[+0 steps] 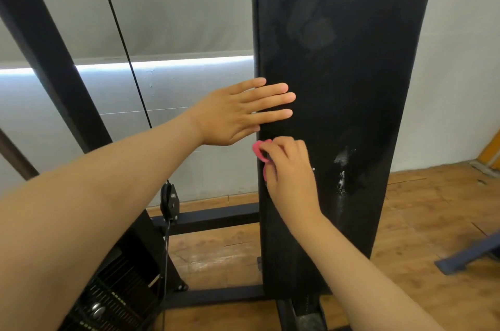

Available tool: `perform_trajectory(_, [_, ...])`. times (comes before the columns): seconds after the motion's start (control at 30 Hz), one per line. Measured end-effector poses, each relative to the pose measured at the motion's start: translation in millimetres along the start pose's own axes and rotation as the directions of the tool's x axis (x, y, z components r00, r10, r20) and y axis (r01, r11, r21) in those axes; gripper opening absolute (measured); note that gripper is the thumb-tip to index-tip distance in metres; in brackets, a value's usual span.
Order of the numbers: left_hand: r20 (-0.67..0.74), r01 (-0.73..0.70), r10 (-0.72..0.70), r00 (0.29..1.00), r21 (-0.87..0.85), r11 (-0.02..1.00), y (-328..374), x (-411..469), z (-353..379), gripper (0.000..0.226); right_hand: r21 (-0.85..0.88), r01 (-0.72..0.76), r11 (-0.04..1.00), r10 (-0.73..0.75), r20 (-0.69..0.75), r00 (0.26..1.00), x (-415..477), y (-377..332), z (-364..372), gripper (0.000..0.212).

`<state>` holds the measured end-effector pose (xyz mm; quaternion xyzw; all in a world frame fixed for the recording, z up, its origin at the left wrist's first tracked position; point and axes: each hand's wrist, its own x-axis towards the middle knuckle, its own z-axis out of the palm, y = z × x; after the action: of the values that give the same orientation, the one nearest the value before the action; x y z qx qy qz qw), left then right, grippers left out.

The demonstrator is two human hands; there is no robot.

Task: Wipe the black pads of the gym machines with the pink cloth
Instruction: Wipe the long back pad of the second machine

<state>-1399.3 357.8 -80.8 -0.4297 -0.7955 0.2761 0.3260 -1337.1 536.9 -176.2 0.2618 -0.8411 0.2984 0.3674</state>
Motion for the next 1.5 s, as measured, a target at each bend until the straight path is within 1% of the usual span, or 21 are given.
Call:
perform_trajectory(0.1, [-0.003, 0.047, -0.047, 0.999, -0.043, 0.998, 6, -1, -1, 0.053, -0.1, 0.107, 0.989, -0.096, 0.104, 0.99, -21, 8, 12, 0.039])
perform_trajectory(0.2, [-0.026, 0.098, -0.1, 0.995, -0.066, 0.993, 14, -1, -3, 0.053, -0.078, 0.117, 0.99, -0.1, 0.194, 0.976, -49, 21, 16, 0.05])
perform_trajectory(0.27, [-0.055, 0.197, -0.204, 0.977, -0.112, 0.974, 32, -4, -2, 0.057, -0.049, 0.091, 0.995, -0.077, 0.241, 0.967, -62, 25, 17, 0.05])
perform_trajectory(0.3, [-0.066, 0.295, -0.309, 0.949, -0.164, 0.941, 47, -6, -1, 0.059, -0.029, 0.071, 0.997, -0.061, 0.26, 0.964, -66, 24, 16, 0.049])
perform_trajectory(0.33, [-0.074, 0.414, -0.441, 0.895, -0.233, 0.88, 63, -9, 2, 0.062, -0.01, 0.047, 0.999, -0.043, 0.274, 0.961, -67, 23, 15, 0.047])
perform_trajectory(0.4, [-0.052, 0.6, -0.665, 0.745, -0.384, 0.702, 92, -14, 4, 0.063, 0.005, 0.019, 1.0, -0.019, 0.304, 0.952, -63, 21, 11, 0.04])
perform_trajectory(0.47, [-0.013, 0.672, -0.787, 0.616, -0.512, 0.535, 103, -12, 4, 0.06, 0.041, -0.012, 0.999, -0.001, 0.302, 0.953, -56, 23, 3, 0.037])
perform_trajectory(0.5, [0.012, 0.679, -0.825, 0.566, -0.574, 0.457, 101, -8, 2, 0.061, 0.082, -0.048, 0.995, 0.025, 0.269, 0.963, -52, 24, -4, 0.037])
perform_trajectory(0.57, [0.058, 0.676, -0.875, 0.481, -0.661, 0.327, 90, 8, -2, 0.065, 0.149, -0.089, 0.985, 0.073, 0.107, 0.992, -37, 23, -19, 0.037])
perform_trajectory(0.67, [0.134, 0.621, -0.923, 0.361, -0.773, 0.131, 81, 38, -4, 0.072, 0.175, -0.054, 0.983, 0.079, -0.141, 0.987, 3, 17, -31, 0.031])
perform_trajectory(0.77, [0.292, 0.524, -0.913, 0.285, -0.845, -0.107, 85, 58, -1, 0.065, 0.119, -0.032, 0.992, 0.056, -0.202, 0.978, 33, 23, -24, 0.028])
perform_trajectory(0.8, [0.305, 0.517, -0.913, 0.269, -0.846, -0.13, 87, 59, 3, 0.062, 0.094, -0.013, 0.996, 0.03, -0.184, 0.982, 33, 28, -21, 0.027])
perform_trajectory(0.87, [0.271, 0.517, -0.933, 0.237, -0.848, -0.115, 90, 59, 11, 0.057, 0.085, 0.033, 0.996, -0.023, -0.125, 0.992, 14, 40, -13, 0.028])
perform_trajectory(0.93, [0.283, 0.502, -0.945, 0.165, -0.849, -0.167, 94, 61, 14, 0.056, 0.1, 0.026, 0.995, -0.021, -0.053, 0.998, -18, 51, -6, 0.03])
perform_trajectory(1.03, [0.358, 0.503, -0.933, 0.042, -0.814, -0.29, 102, 70, 11, 0.067, 0.003, -0.042, 0.999, 0.042, 0.012, 0.999, -66, 62, 4, 0.036])
perform_trajectory(1.13, [0.404, 0.542, -0.913, -0.052, -0.757, -0.366, 106, 75, 11, 0.076, -0.001, -0.132, 0.991, 0.132, 0.038, 0.99, -94, 65, 15, 0.038])
perform_trajectory(1.27, [0.392, 0.585, -0.915, -0.091, -0.723, -0.368, 104, 74, 12, 0.072, 0.074, -0.233, 0.97, 0.228, 0.078, 0.971, -102, 56, 15, 0.037])
perform_trajectory(1.33, [0.383, 0.616, -0.919, -0.099, -0.702, -0.359, 106, 73, 13, 0.076, 0.132, -0.272, 0.953, 0.26, 0.103, 0.96, -95, 55, 7, 0.039])
perform_trajectory(1.37, [0.379, 0.627, -0.92, -0.103, -0.693, -0.355, 108, 74, 13, 0.081, 0.167, -0.282, 0.945, 0.272, 0.082, 0.959, -88, 55, -1, 0.038])
perform_trajectory(1.43, [0.366, 0.635, -0.924, -0.11, -0.69, -0.348, 109, 74, 11, 0.087, 0.225, -0.263, 0.938, 0.278, -0.038, 0.96, -62, 54, -18, 0.03])
perform_trajectory(1.5, [0.351, 0.621, -0.93, -0.104, -0.708, -0.337, 108, 75, 10, 0.085, 0.24, -0.225, 0.944, 0.265, -0.147, 0.953, -30, 58, -30, 0.025])
